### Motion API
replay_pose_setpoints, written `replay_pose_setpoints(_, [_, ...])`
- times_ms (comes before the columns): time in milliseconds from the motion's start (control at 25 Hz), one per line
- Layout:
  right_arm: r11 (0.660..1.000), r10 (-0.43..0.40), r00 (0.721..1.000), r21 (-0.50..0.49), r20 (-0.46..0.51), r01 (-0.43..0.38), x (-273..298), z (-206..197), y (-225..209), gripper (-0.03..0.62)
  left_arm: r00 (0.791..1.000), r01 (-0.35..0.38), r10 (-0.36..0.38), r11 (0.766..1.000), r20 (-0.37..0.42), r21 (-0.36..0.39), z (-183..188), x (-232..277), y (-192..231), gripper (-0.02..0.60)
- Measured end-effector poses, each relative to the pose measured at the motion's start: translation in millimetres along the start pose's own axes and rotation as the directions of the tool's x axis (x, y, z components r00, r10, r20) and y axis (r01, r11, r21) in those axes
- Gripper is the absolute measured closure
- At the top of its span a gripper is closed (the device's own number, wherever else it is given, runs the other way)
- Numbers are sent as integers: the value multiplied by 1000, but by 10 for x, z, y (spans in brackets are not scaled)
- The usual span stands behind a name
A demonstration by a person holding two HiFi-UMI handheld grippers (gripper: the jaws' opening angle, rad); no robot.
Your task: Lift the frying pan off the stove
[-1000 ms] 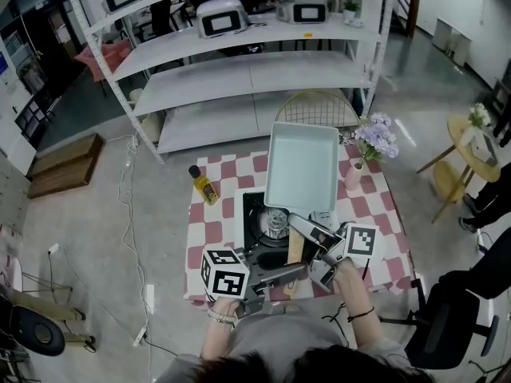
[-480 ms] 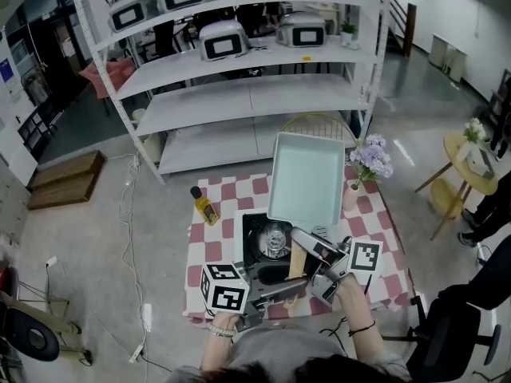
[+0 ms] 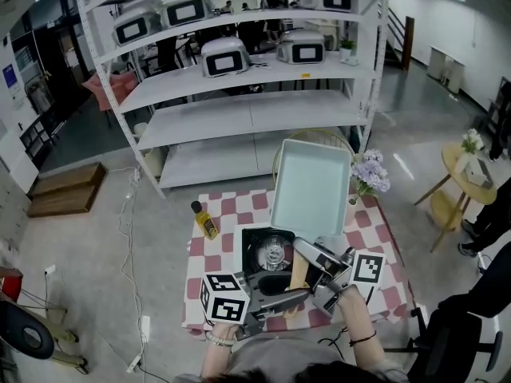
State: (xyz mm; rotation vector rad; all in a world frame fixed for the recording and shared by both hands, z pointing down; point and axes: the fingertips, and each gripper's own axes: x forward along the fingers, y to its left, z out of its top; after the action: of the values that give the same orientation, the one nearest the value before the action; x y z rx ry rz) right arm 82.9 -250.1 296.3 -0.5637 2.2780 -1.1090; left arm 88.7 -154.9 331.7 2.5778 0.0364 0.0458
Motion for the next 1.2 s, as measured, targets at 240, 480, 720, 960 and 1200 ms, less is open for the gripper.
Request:
replay_pose_setpoints(240, [1000,17,1000,-18,5,-17,-12,58,84,404,1000,1,-1,1000,-2,27,60,21,-49,396])
replay_pose_setpoints(480, [999,29,999,-18,14,-29,-28,103,109,404,1000,-7,8,999,-6,44,95,48,-65,396])
replay_pose_setpoints(720, [999,37,999,-24,16,-37,-27,127,122,404,1000,-10,10,998,-2,54,120,52,-66,396])
replay_pose_setpoints(960, [999,42,999,-24,16,-42,-37,123,143,404,1000,-10,10,998,1,58,123,50,-91,396])
replay_pose_setpoints(1200, [999,44,999,-18,16,-44,-64,120,163,404,1000,-10,10,998,2,56,116,69,-119,396])
